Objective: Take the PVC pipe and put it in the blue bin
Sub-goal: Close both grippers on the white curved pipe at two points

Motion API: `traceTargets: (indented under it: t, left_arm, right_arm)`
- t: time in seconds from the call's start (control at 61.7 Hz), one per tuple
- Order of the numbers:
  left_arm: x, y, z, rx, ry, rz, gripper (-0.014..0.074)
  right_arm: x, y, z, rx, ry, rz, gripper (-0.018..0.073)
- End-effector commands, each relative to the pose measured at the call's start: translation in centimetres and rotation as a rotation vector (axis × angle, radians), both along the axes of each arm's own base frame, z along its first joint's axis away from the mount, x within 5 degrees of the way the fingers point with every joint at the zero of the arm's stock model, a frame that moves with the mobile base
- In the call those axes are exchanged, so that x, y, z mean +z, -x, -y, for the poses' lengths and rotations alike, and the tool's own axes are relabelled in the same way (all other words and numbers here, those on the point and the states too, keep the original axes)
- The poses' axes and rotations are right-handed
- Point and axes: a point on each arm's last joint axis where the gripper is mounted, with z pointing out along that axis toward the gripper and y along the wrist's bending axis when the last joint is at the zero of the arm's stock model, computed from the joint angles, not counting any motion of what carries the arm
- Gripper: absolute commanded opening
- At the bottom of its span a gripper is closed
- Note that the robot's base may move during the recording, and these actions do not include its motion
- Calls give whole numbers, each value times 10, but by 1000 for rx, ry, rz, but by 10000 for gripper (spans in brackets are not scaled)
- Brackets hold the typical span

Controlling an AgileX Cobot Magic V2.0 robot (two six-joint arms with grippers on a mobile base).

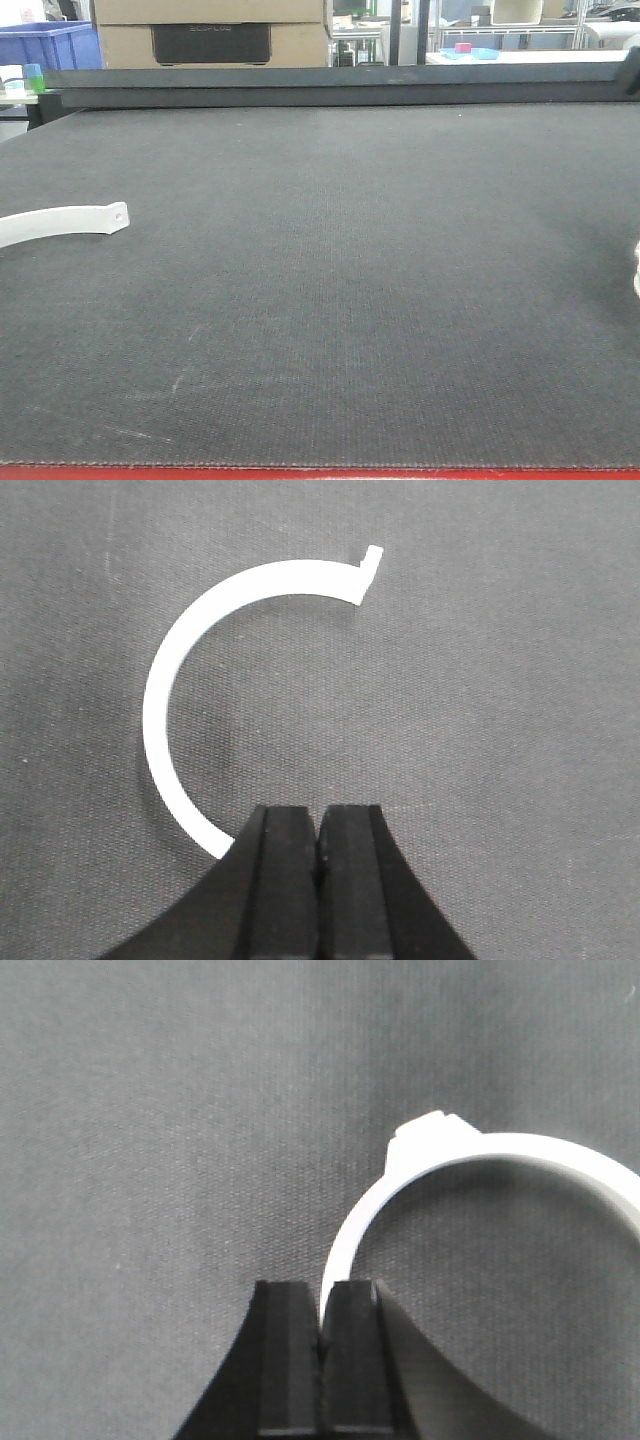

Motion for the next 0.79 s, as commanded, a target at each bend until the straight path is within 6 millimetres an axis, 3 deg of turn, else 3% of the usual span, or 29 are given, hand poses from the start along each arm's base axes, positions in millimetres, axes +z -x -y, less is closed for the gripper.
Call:
traceTargets:
  t: [0.0, 0.227, 0.389, 0.47, 0.632, 0.778]
  left_arm:
    - [3, -1, 2, 0, 16, 10, -111]
    - [3, -1, 2, 0, 16, 10, -111]
    - [3, -1, 2, 0, 16, 12, -111]
    - [3, -1, 2, 1, 16, 14, -111]
    - [2, -1, 2, 0, 16, 10, -111]
    - [2, -1, 2, 0, 16, 10, -111]
  right_arm:
    - [2, -8, 1, -84, 81, -41, -136]
    - [5, -25, -19, -164, 60, -73, -138]
    - [-8, -35, -22, -198, 66, -122, -126]
    - [-15, -36, -21, -221, 82, -161, -58]
    - [-22, -39, -21, -226, 92, -179, 189]
    - [-31, -43, -22, -233, 96, -196, 209]
